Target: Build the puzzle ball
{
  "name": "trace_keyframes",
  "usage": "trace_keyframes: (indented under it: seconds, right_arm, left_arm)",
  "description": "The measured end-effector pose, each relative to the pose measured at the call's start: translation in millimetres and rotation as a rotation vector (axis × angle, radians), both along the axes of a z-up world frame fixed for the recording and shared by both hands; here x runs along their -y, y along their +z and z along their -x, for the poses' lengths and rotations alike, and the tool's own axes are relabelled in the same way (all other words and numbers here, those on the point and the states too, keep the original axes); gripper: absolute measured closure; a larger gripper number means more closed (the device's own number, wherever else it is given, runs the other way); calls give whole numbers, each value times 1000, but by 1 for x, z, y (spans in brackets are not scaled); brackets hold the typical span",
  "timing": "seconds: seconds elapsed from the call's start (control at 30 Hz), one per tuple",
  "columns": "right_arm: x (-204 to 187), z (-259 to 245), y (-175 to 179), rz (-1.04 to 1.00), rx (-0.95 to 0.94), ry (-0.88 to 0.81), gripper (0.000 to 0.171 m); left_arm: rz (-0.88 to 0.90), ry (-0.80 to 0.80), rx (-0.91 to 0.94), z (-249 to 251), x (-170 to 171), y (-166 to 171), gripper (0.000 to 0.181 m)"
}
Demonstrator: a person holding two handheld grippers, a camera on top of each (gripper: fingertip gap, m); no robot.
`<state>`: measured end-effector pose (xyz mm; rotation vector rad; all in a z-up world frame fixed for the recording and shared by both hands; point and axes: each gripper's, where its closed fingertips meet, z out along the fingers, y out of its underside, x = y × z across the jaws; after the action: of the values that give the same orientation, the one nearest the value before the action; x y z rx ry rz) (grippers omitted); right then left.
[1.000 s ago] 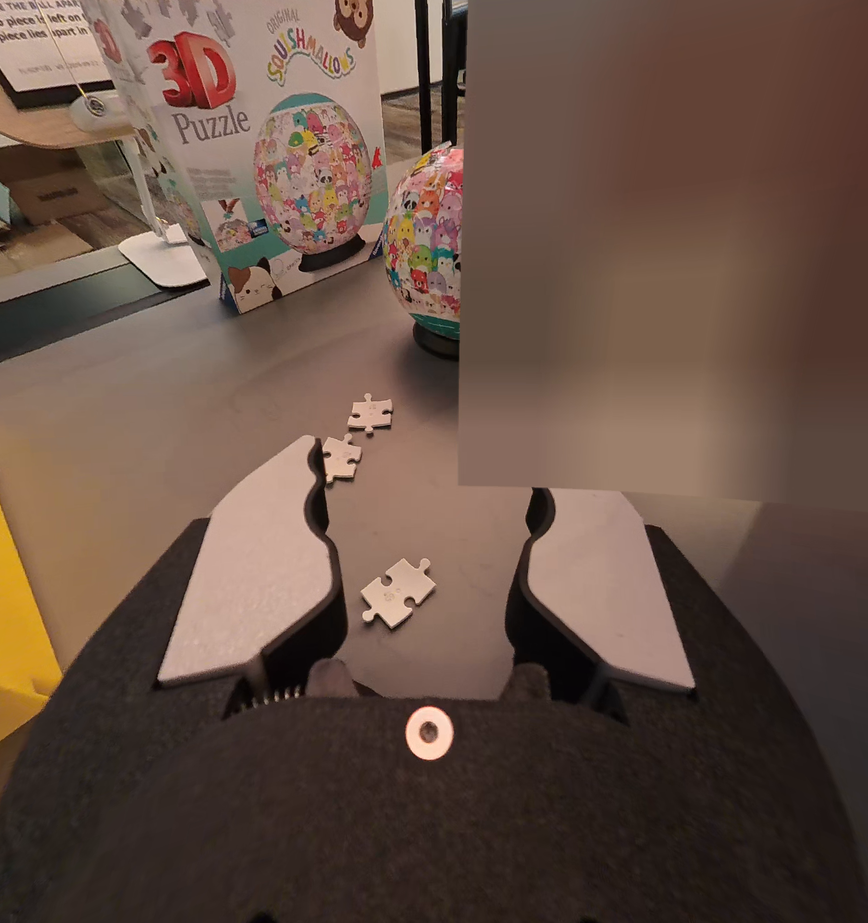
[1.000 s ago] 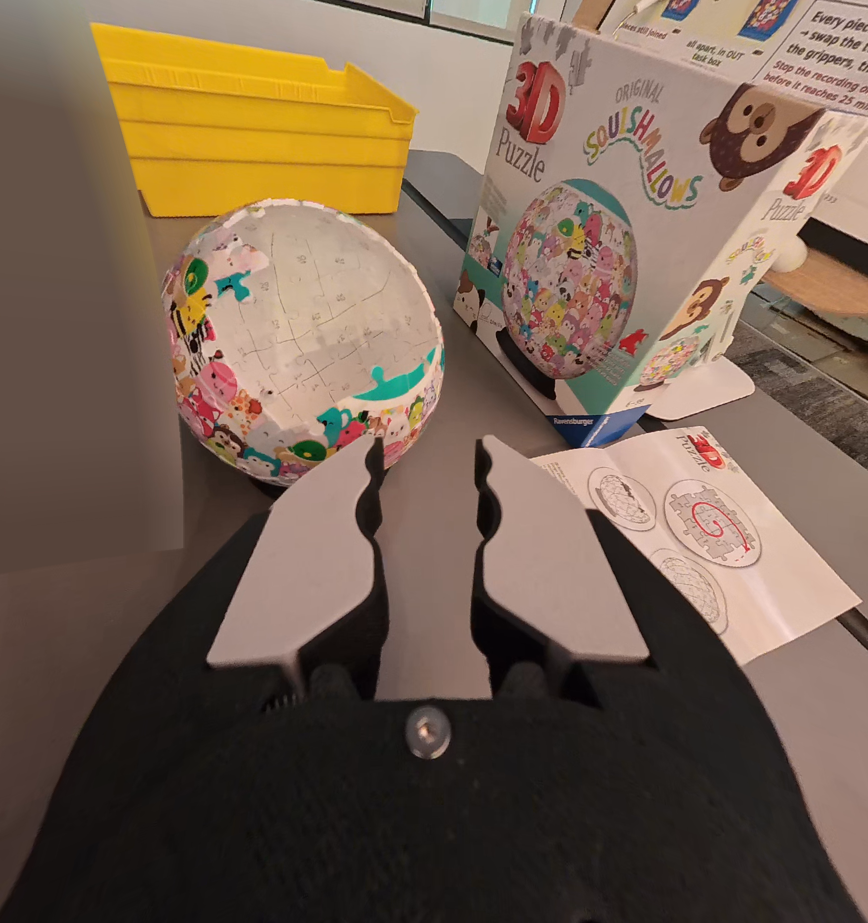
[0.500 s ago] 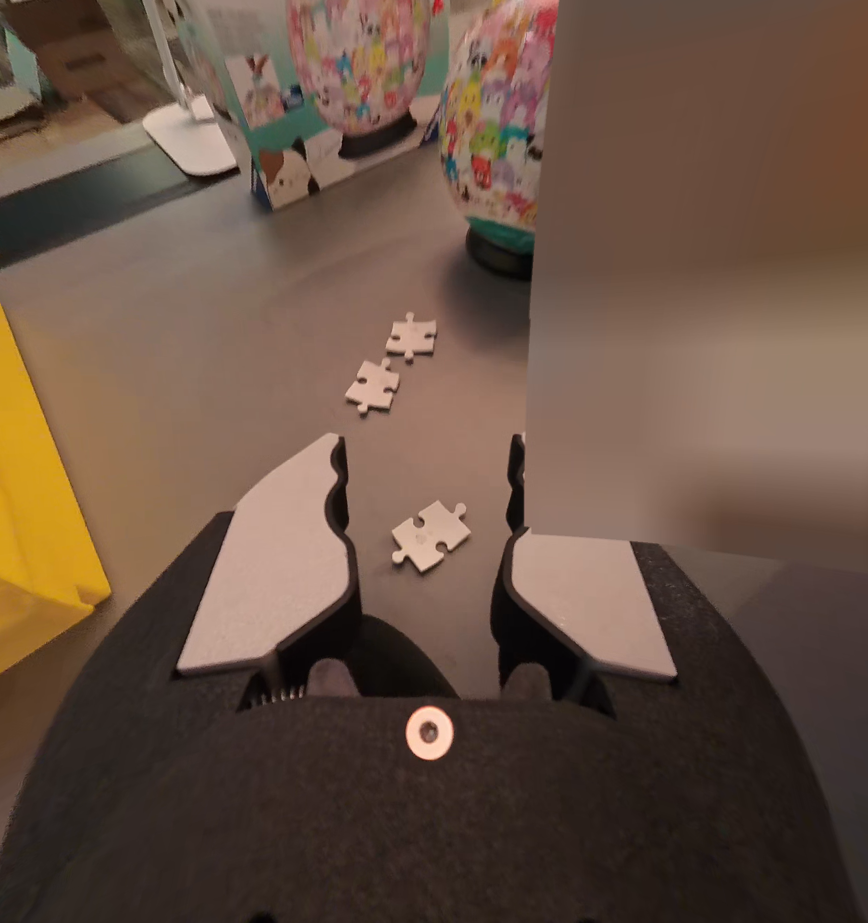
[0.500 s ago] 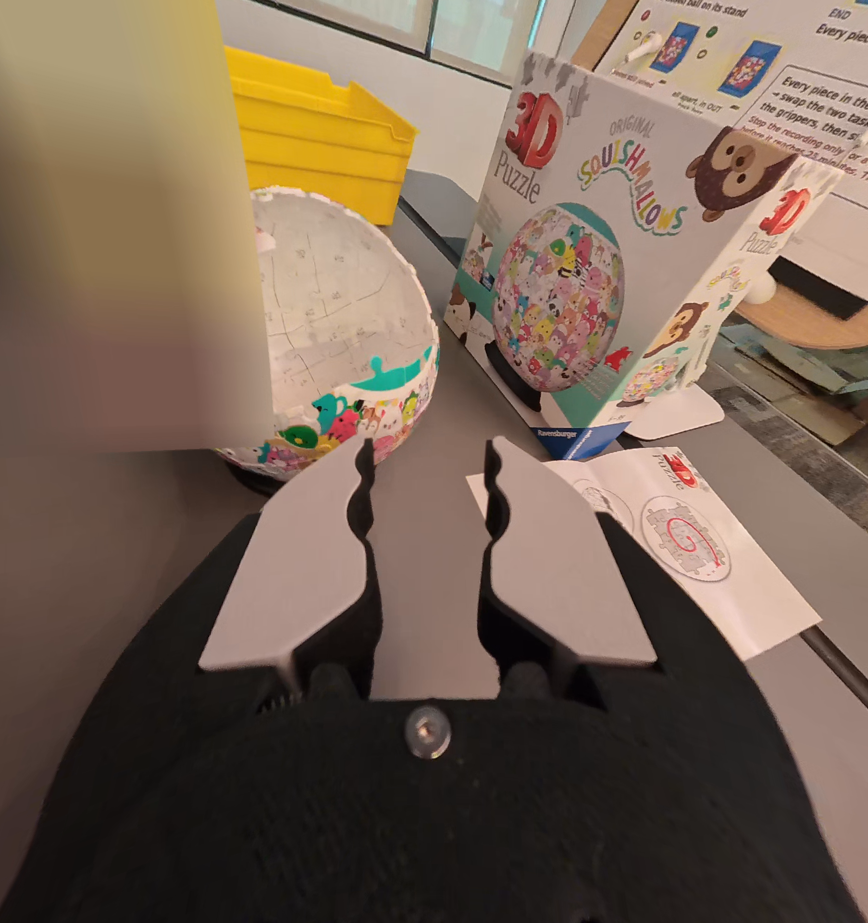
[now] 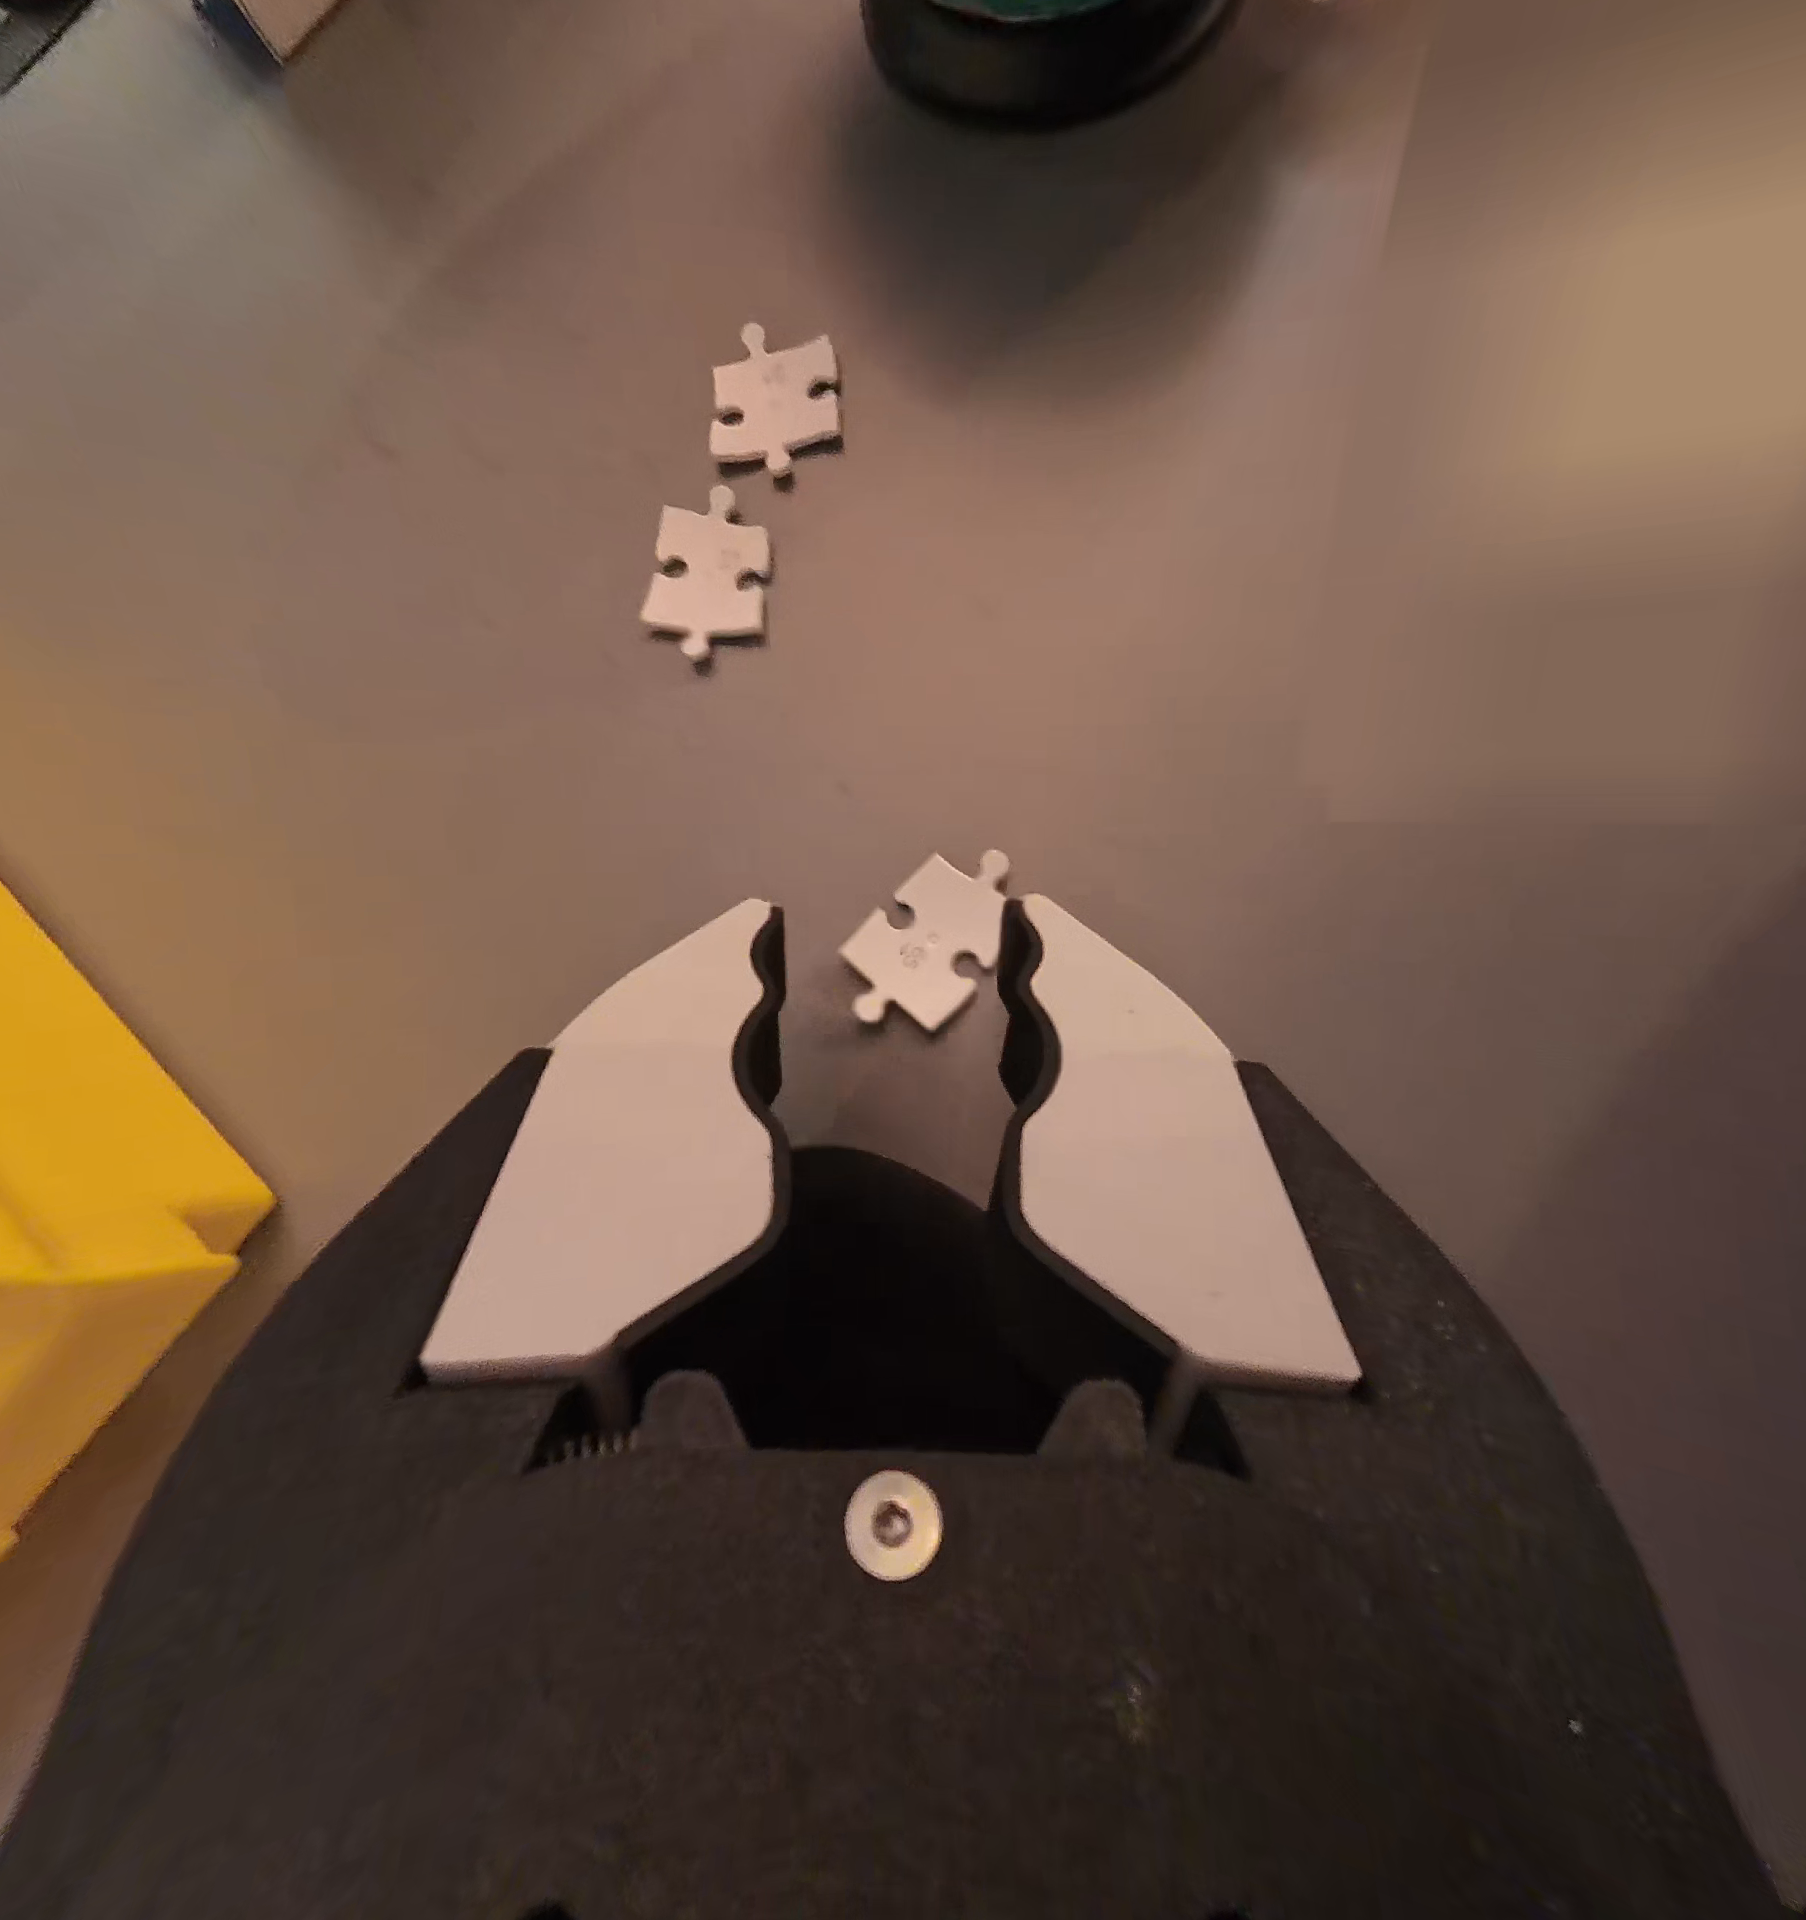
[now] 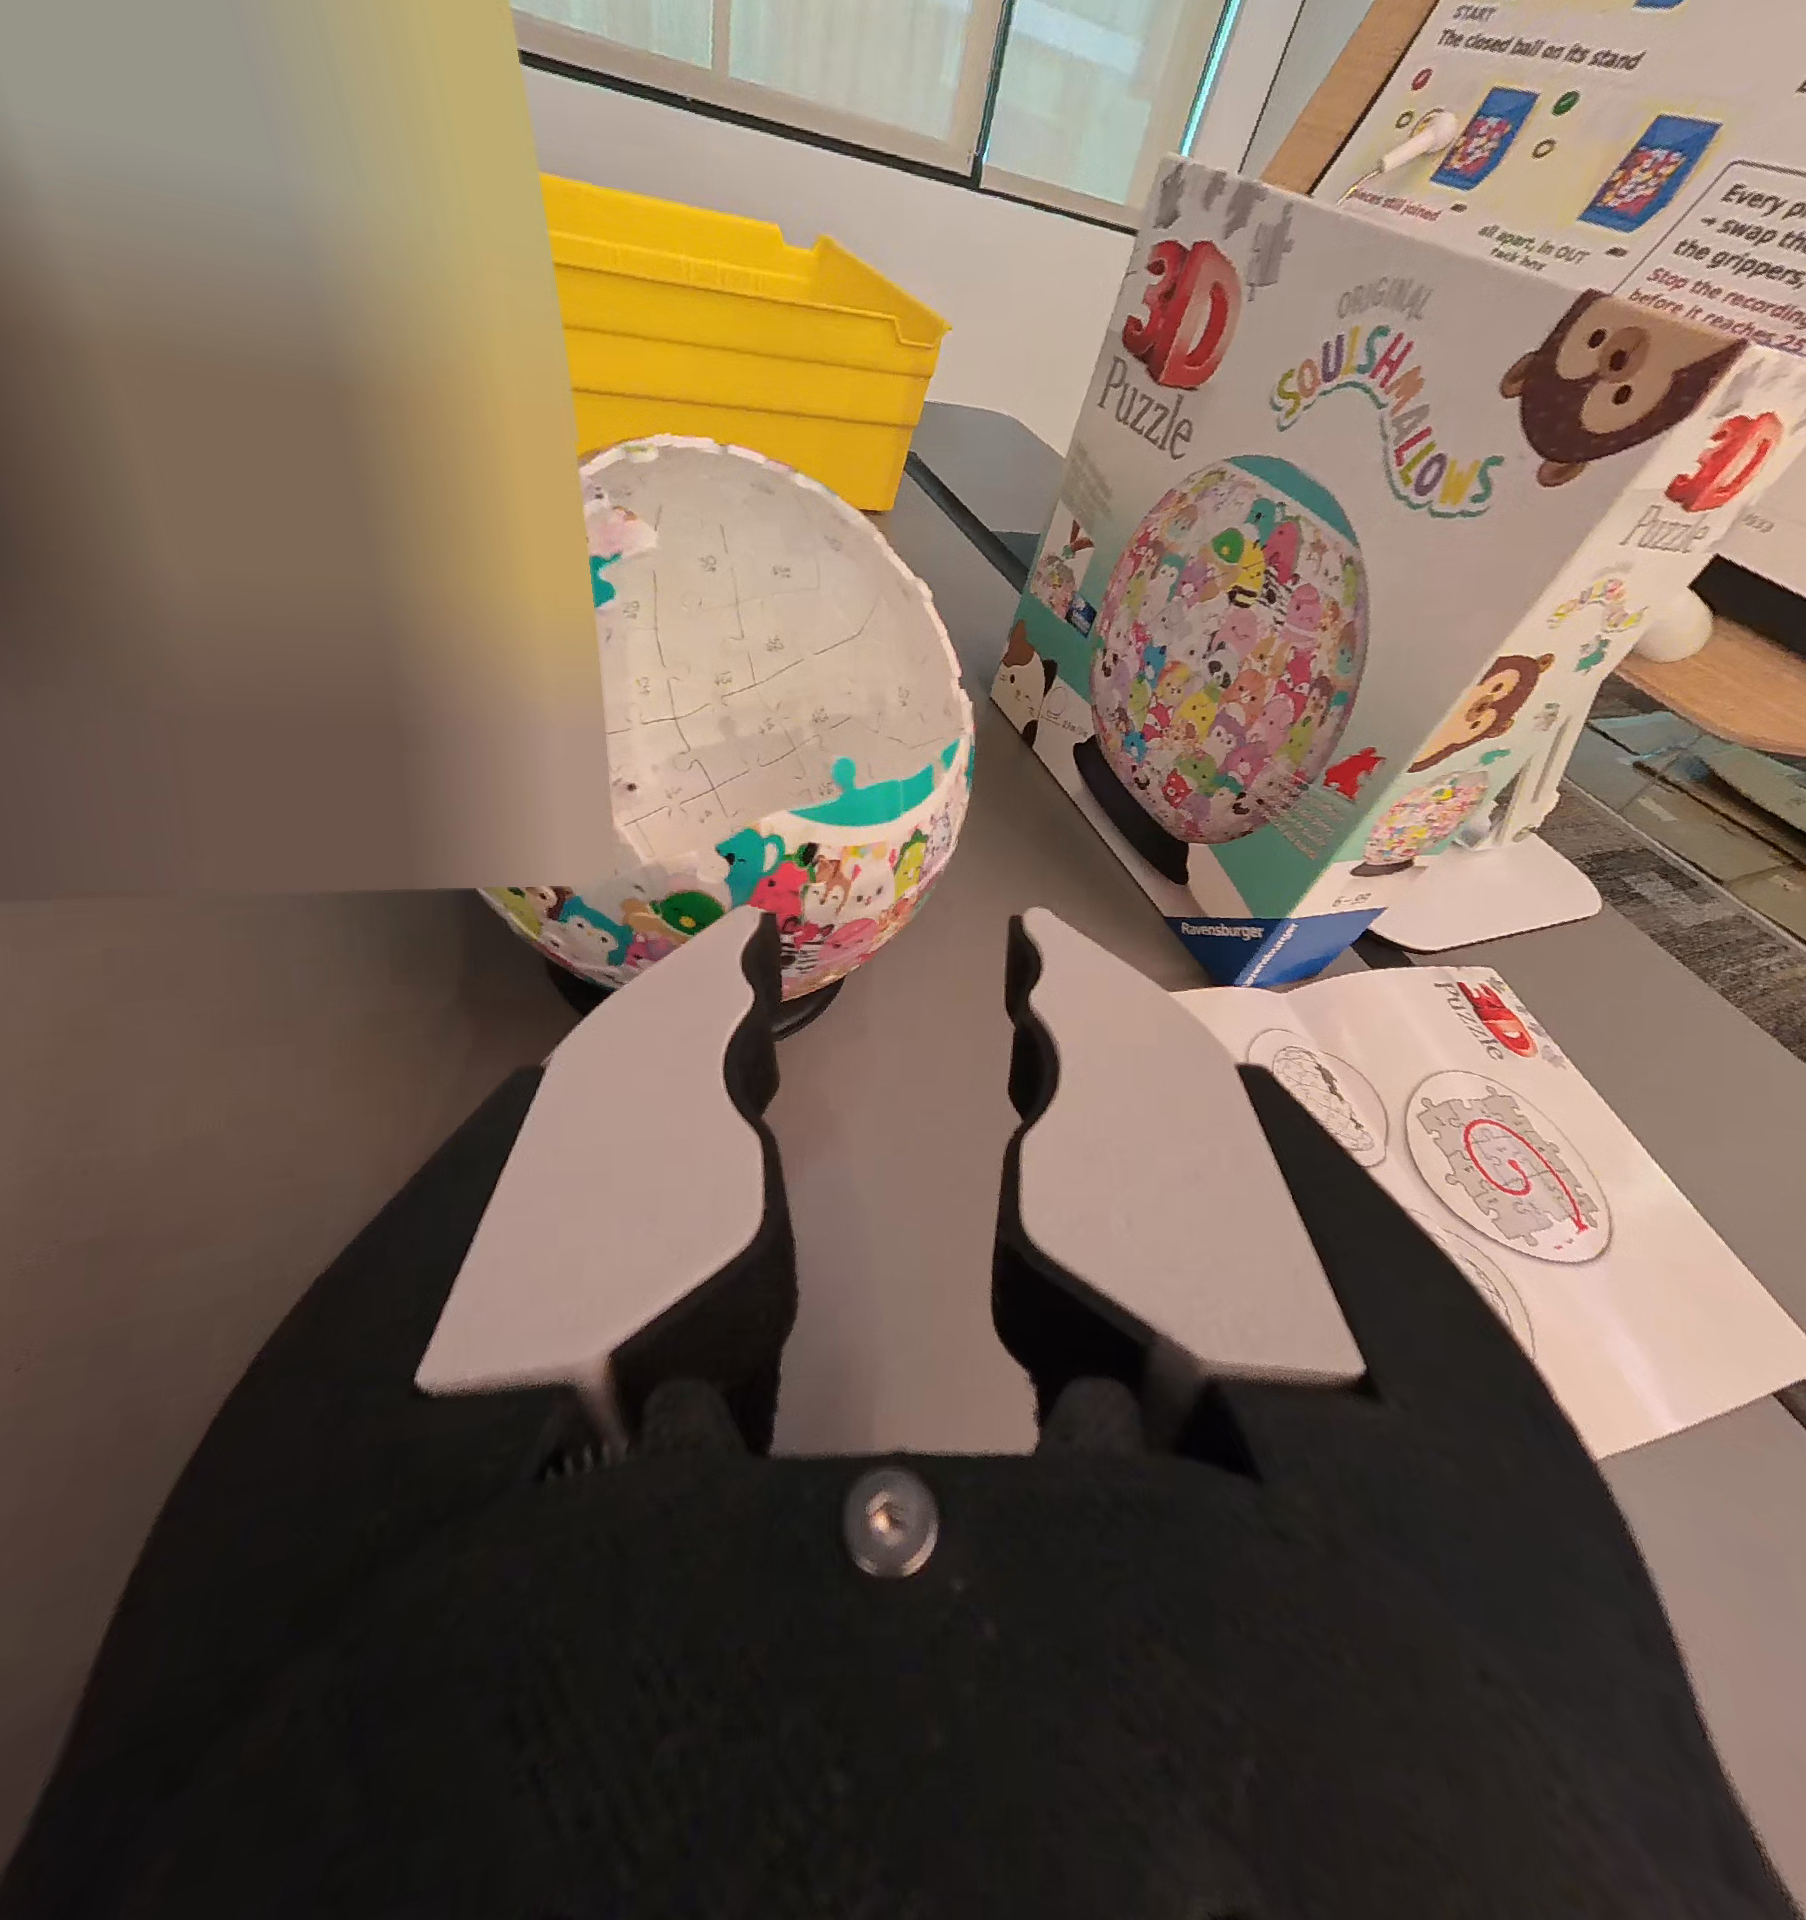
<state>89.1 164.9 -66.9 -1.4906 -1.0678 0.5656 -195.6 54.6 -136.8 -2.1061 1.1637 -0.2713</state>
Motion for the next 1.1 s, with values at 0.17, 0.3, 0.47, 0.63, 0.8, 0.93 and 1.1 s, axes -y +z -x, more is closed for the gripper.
trace_keyframes:
  seconds: [0.17, 0.3, 0.47, 0.63, 0.8, 0.93, 1.1]
  right_arm:
    - [2, 3, -1, -15, 16, 16, 129]
    - [4, 4, -2, -23, 23, 26, 129]
    - [5, 5, -2, -14, 19, 39, 129]
    - [5, 5, -3, -13, 28, 40, 130]
    - [4, 3, -2, -24, 31, 31, 131]
    - [1, -1, 3, -22, 4, 3, 131]
    - [-5, -6, 5, -46, 9, -38, 132]
  left_arm:
    - [-4, 5, 60, -11, -35, 12, 145]
    - [35, 2, 30, -22, -59, -2, 138]
    - [82, 19, 8, -32, -80, -17, 131]
    - [133, -34, 29, -42, -79, -19, 153]
    - [129, -57, 37, -45, -75, -16, 164]
    - [119, -78, 60, -44, -62, -10, 179]
    - [83, -50, 68, -39, -59, -6, 171]
